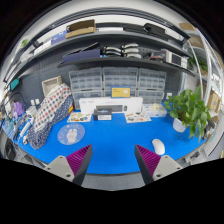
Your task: Arrange mouse
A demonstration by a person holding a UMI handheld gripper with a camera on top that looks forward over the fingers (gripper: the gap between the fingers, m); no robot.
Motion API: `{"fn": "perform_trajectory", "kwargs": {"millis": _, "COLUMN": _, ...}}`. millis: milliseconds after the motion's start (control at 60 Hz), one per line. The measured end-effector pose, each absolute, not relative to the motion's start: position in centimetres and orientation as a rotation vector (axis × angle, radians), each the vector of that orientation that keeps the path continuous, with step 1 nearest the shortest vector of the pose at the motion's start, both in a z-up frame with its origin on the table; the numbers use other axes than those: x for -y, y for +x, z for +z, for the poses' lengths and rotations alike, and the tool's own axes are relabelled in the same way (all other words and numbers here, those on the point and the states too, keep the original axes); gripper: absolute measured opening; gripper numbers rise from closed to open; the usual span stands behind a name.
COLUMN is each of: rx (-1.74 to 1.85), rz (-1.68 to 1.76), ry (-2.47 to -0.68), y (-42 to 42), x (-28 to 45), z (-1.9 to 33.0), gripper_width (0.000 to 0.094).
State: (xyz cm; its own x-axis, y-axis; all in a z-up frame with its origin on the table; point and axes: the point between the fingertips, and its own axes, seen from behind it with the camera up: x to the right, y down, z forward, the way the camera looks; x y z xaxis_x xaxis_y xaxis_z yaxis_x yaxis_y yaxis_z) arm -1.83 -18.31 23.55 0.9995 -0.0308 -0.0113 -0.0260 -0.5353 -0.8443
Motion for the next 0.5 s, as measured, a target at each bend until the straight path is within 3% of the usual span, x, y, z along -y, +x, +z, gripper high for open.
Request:
{"fn": "perform_trajectory", "kwargs": {"millis": 100, "rx": -0.051, "rz": -0.005, "ry": -2.176, "y": -1.1, "x": 19.4, "z": 20.4, "gripper_width": 0.087}}
{"fn": "perform_trajectory", "kwargs": {"millis": 317, "rx": -0.125, "rz": -0.036, "ry": -2.277, "y": 6.4, "x": 20.9, "z": 9.6, "gripper_width": 0.0874}}
{"fn": "perform_trajectory", "kwargs": {"millis": 500, "rx": -0.194, "rz": -0.118, "ry": -2.33, "y": 15.0, "x": 20.0, "z": 4.6, "gripper_width": 0.0866}}
